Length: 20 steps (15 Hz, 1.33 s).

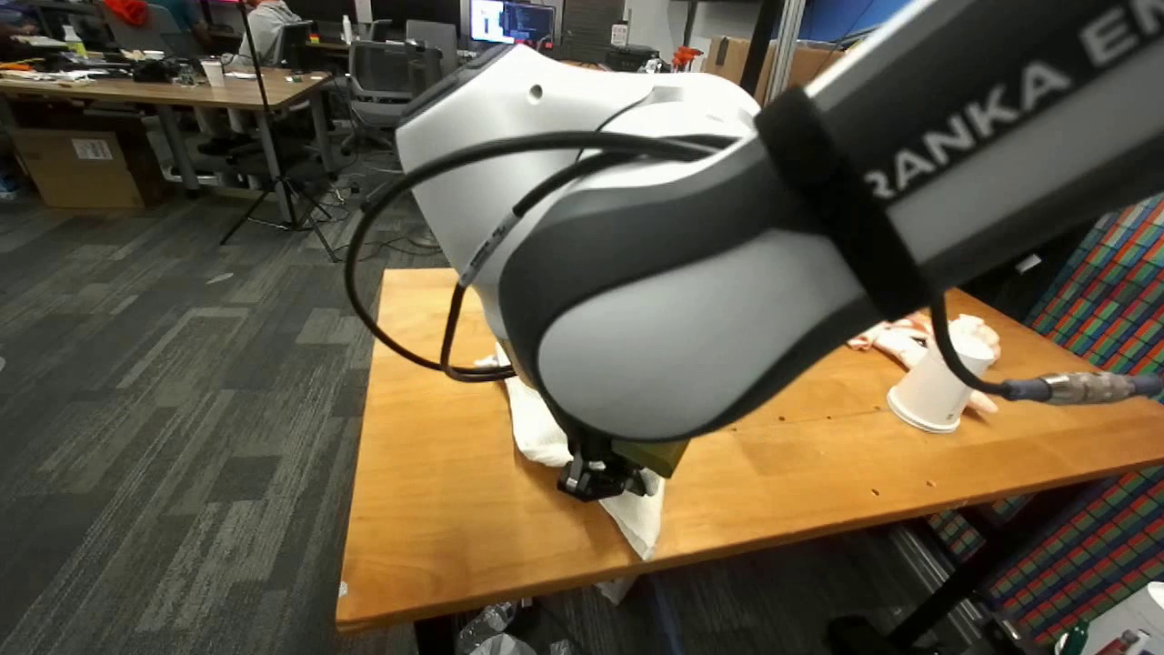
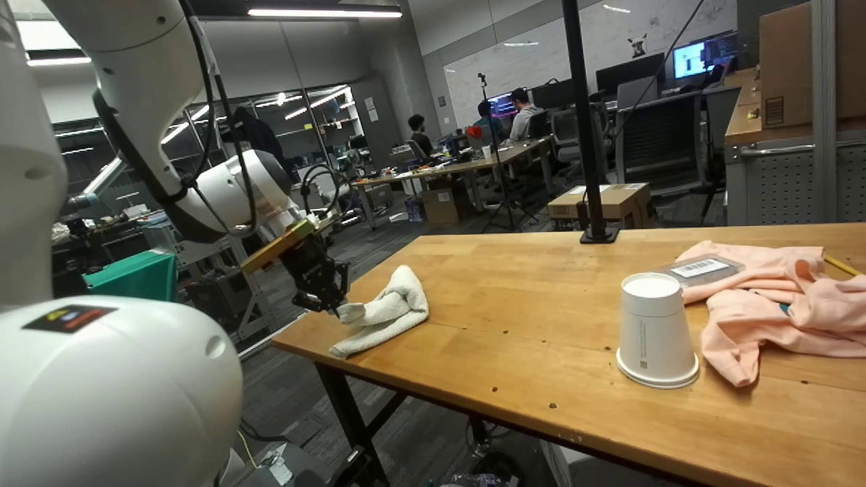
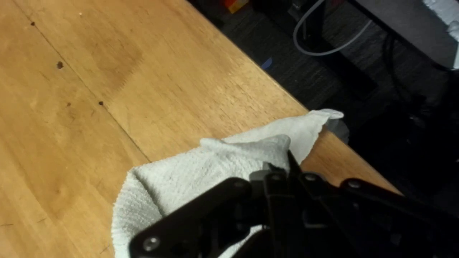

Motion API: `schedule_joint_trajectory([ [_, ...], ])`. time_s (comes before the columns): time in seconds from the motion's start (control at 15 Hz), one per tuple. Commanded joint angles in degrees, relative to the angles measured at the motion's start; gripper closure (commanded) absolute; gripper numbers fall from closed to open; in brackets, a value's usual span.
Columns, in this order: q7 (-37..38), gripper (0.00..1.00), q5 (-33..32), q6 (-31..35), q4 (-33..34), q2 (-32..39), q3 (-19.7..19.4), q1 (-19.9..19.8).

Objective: Fold the cloth

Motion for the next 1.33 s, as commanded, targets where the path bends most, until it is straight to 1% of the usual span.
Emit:
schedule_joint_trajectory([
  [0.0, -7.05, 0.98, 11.16, 0.61, 1.78, -0.87, -0.46, -2.99],
  [0.2, -13.4, 0.97, 18.88, 1.0, 2.17, -1.53, -1.25, -5.61],
  [0.27, -15.85, 0.9, 20.37, 1.4, 1.95, -1.91, -1.55, -6.45],
  [0.33, -17.33, 0.69, 21.21, 1.64, 1.9, -2.04, -1.96, -7.14],
  [0.4, -19.1, 0.65, 22.28, 1.67, 1.7, -2.37, -2.32, -7.9],
  [0.47, -20.57, 0.65, 23.35, 1.71, 1.61, -2.57, -2.72, -8.59],
  [0.53, -22.19, 0.6, 24.58, 1.62, 1.58, -2.74, -3.04, -9.27],
  [0.6, -23.52, 0.53, 25.58, 1.57, 1.53, -2.92, -3.36, -9.83],
  [0.67, -24.89, 0.44, 26.59, 1.54, 1.43, -3.09, -3.62, -10.35],
  [0.8, -27.14, 0.31, 28.36, 1.39, 1.44, -3.2, -4.12, -11.17],
  [1.0, -30.97, 0.07, 30.34, 1.69, 0.66, -4.07, -4.57, -12.17],
  [1.07, -32.2, 0.01, 30.7, 2.18, 0.24, -4.56, -4.71, -12.44],
  [1.27, -35.35, 0.0, 31.65, 4.18, -2.38, -7.84, -5.23, -13.16],
])
